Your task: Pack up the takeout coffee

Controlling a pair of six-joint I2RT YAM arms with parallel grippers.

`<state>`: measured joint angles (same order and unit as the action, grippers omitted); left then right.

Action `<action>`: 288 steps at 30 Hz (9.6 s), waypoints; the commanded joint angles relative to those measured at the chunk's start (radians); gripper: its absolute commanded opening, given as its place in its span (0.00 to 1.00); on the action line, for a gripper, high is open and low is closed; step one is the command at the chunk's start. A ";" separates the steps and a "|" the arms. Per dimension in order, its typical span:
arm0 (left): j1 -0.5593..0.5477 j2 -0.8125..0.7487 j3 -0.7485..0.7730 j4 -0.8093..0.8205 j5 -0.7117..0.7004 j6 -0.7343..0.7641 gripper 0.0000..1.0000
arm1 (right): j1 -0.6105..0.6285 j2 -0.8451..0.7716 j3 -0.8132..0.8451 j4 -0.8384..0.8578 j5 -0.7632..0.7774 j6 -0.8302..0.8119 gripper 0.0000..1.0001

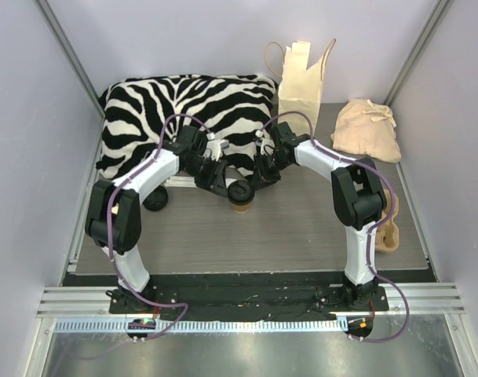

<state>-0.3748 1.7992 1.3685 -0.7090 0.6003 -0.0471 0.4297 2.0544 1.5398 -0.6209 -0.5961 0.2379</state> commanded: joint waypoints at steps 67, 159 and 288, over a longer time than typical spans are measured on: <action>0.367 -0.437 -0.709 0.626 0.265 -0.924 0.94 | 0.225 -0.119 -0.173 0.296 -0.140 0.178 0.24; 0.136 -0.118 -0.290 0.381 0.237 -0.551 0.00 | 0.265 -0.322 -0.155 0.227 0.151 -0.049 0.28; 0.522 -0.540 0.178 -0.420 0.138 0.230 1.00 | -1.048 -0.464 -0.394 -0.493 0.504 -1.126 0.61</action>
<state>0.1509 1.2762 1.5108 -1.1423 0.7086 0.2008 -0.6136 1.5799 1.1679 -1.1927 -0.1040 -0.9043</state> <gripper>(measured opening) 0.996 0.613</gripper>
